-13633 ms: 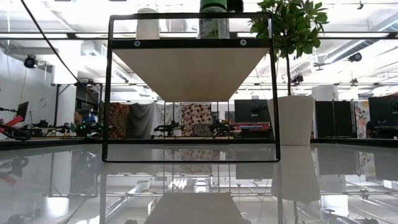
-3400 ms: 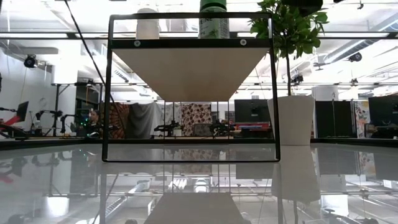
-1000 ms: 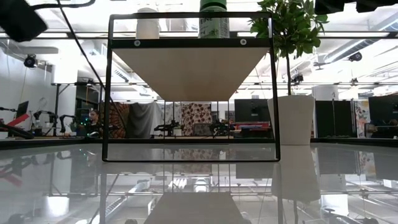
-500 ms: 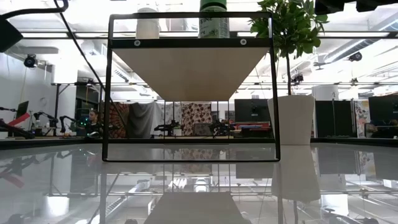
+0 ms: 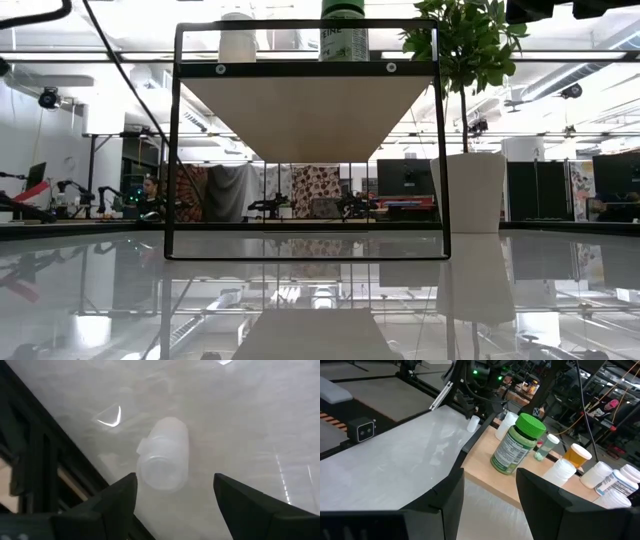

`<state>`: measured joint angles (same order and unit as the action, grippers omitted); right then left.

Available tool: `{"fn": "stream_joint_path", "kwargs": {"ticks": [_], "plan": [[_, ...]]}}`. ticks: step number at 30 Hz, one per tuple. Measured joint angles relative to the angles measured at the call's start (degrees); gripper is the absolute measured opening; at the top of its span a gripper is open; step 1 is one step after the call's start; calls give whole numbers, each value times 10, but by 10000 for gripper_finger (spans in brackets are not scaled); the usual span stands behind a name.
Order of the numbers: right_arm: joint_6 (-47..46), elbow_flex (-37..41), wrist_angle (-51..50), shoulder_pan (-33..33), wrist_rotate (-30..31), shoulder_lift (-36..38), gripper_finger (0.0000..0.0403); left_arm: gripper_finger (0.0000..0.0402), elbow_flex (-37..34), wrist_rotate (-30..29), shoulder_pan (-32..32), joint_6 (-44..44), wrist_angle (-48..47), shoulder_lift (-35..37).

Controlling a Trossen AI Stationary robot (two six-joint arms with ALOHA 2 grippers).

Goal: Pick and place medicine bottles onto shelf by color
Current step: Put the transparent pill bottle on the shelf

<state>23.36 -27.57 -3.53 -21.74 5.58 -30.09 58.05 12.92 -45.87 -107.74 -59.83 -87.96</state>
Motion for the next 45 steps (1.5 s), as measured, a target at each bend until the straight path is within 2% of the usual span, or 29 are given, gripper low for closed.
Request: {"fn": "stream_joint_path", "kwargs": {"ticks": [6,18,21,28,37,45], "plan": [[-4,0,0,0,0,0,171,227,-9,-10,-1,1,9,0],[-4,0,0,0,0,0,171,113,2,-7,-3,7,9,1],[-4,0,0,0,0,0,171,110,25,17,7,7,9,12],[-2,0,8,0,4,0,171,111,120,22,29,8,14,21],[-4,0,25,0,4,0,171,112,265,25,78,96,115,19],[-3,0,46,0,5,0,171,113,338,-1,164,343,106,18]]}}
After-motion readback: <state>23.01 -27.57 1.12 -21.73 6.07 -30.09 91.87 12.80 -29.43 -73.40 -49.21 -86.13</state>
